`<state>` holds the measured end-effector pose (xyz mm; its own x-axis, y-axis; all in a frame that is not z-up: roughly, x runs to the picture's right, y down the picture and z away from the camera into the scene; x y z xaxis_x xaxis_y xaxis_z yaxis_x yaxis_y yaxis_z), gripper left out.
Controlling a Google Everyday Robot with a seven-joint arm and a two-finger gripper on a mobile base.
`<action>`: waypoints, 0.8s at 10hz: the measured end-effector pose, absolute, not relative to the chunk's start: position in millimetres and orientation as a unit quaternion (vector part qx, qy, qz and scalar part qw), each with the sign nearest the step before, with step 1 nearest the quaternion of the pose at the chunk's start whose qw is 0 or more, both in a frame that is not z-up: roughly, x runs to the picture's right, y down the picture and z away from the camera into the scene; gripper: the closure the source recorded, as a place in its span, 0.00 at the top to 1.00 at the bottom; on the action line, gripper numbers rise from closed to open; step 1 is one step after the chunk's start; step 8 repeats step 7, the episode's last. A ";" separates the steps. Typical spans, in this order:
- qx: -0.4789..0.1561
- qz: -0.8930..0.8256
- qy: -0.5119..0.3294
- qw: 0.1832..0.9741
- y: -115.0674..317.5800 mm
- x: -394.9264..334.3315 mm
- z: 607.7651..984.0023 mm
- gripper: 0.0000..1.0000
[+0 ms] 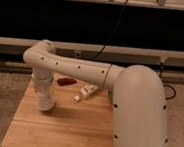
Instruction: Place the ceramic cup over the eraser
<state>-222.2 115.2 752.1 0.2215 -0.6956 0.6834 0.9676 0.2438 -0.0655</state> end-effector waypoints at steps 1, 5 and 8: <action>-0.251 -0.561 -0.272 0.740 116.9 -220.7 758.4 0.50; -0.256 -0.562 -0.270 0.738 120.8 -213.0 779.2 0.80; -0.251 -0.561 -0.272 0.740 118.6 -212.7 783.0 0.80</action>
